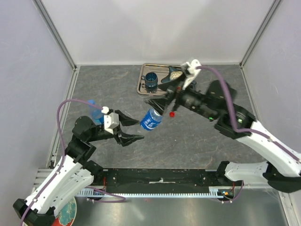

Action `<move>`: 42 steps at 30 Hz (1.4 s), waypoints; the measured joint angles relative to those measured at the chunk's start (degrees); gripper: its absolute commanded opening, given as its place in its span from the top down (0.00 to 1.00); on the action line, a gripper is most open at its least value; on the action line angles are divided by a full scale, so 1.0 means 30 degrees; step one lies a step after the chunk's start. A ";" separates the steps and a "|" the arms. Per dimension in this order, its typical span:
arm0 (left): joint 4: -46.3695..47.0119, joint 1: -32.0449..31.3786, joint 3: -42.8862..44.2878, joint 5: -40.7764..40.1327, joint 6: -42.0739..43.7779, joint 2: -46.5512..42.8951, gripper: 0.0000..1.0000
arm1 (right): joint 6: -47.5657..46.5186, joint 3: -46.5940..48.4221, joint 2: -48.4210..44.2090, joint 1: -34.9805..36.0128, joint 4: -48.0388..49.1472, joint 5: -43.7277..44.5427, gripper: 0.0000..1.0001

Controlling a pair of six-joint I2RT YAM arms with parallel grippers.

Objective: Screw on the bottle caps
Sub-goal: Screw the bottle cap onto the plastic bottle.

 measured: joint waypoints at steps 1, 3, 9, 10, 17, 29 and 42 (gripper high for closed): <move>0.0255 0.0015 0.0000 0.0707 -0.0153 -0.0168 0.98 | -0.0430 -0.0138 -0.0663 -0.0153 0.0102 -0.0867 0.02; 0.0605 0.0036 0.0000 0.1727 -0.0576 -0.0379 0.98 | -0.1326 -0.0510 -0.2200 -0.0401 0.0175 -0.2616 0.02; 0.1945 0.0233 0.0430 0.3585 -0.2645 -0.0452 0.98 | -0.2929 -0.1362 -0.5136 -0.0401 0.0969 -0.7985 0.10; 0.2193 0.0270 0.0583 0.3672 -0.3002 -0.0372 0.98 | -0.3002 -0.1406 -0.5195 -0.0401 0.1297 -0.8714 0.11; 0.3424 0.0430 0.1756 0.5129 -0.5115 0.0153 0.98 | -0.3009 -0.2055 -0.3905 -0.0408 0.2637 -1.1606 0.14; 0.4131 0.0430 0.2900 0.7206 -0.6324 0.0204 0.98 | -0.1472 -0.2033 -0.1974 -0.0670 0.6237 -1.5395 0.29; 0.4218 0.0430 0.2900 0.7147 -0.6404 0.0204 0.98 | 0.0117 -0.2127 -0.1392 -0.0969 0.8714 -1.6750 0.45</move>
